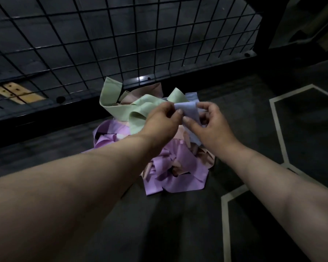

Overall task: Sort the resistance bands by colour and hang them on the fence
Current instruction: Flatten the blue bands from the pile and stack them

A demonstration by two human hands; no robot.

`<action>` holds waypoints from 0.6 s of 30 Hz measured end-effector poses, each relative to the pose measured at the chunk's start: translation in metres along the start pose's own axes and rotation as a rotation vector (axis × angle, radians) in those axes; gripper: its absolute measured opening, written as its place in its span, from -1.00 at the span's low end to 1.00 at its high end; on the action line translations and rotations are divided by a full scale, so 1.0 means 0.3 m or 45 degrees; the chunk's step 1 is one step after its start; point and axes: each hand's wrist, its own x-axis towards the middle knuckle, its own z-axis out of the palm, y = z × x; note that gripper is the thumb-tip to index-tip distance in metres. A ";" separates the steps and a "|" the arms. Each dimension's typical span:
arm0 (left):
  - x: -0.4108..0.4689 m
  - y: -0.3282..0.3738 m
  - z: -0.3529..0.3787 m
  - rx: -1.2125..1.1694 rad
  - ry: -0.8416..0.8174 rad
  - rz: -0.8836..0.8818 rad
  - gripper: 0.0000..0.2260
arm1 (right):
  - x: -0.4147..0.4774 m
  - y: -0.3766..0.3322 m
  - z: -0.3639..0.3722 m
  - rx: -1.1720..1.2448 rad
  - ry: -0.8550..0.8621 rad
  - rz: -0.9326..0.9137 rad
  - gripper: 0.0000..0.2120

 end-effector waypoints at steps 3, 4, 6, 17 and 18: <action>-0.011 0.028 -0.044 -0.228 -0.027 -0.072 -0.88 | 0.015 0.007 0.008 -0.201 -0.145 0.038 -0.67; -0.016 0.039 -0.063 -0.270 -0.025 -0.086 -0.87 | 0.021 0.012 0.010 -0.297 -0.150 0.022 -0.77; -0.027 0.060 -0.106 -0.323 -0.043 -0.139 -0.87 | 0.026 0.006 0.021 -0.317 -0.100 -0.018 -0.86; -0.096 0.130 -0.278 -0.593 0.029 -0.371 -0.87 | 0.022 -0.129 0.113 -0.849 -0.303 -0.033 -0.72; -0.100 0.128 -0.284 -0.607 0.055 -0.382 -0.86 | 0.030 -0.131 0.112 -0.886 -0.294 -0.017 -0.75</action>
